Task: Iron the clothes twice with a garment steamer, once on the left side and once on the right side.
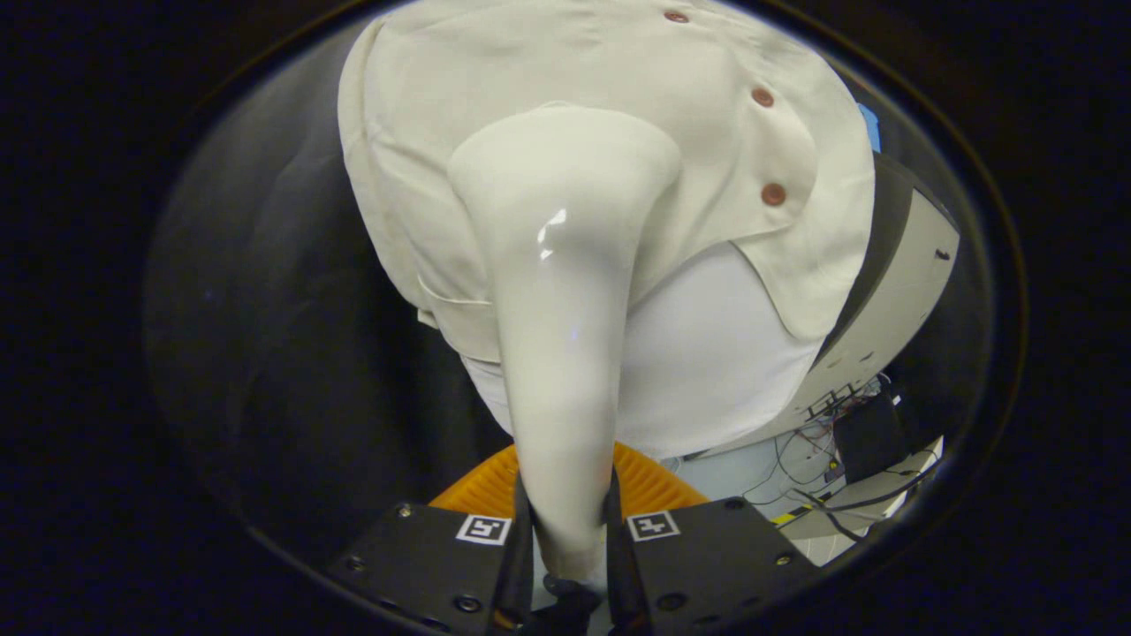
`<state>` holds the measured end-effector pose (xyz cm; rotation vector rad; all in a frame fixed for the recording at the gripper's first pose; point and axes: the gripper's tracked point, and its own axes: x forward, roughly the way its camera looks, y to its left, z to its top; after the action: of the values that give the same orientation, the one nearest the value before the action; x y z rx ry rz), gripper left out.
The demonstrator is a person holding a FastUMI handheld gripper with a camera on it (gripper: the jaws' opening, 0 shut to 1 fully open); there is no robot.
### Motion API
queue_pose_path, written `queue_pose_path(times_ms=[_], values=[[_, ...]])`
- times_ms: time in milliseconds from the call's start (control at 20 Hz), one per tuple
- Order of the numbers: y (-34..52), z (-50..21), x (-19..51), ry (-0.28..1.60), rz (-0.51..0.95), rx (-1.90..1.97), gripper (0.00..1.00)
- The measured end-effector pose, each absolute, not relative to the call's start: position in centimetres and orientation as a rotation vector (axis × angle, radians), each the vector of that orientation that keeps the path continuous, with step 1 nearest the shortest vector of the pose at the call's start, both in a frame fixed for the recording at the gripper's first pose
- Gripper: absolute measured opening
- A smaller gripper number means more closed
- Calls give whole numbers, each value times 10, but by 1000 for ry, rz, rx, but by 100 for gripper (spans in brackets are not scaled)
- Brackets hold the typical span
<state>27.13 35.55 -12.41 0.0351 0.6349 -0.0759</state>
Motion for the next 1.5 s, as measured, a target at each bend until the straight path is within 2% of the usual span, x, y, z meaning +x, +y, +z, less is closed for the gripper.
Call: queue_pose_path(times_ms=[300, 600, 900, 1500], values=[[351, -144, 242, 689, -60, 31, 34], [341, -130, 219, 676, -42, 51, 34], [315, -61, 200, 550, -53, 66, 34], [261, 126, 198, 217, -94, 114, 33]])
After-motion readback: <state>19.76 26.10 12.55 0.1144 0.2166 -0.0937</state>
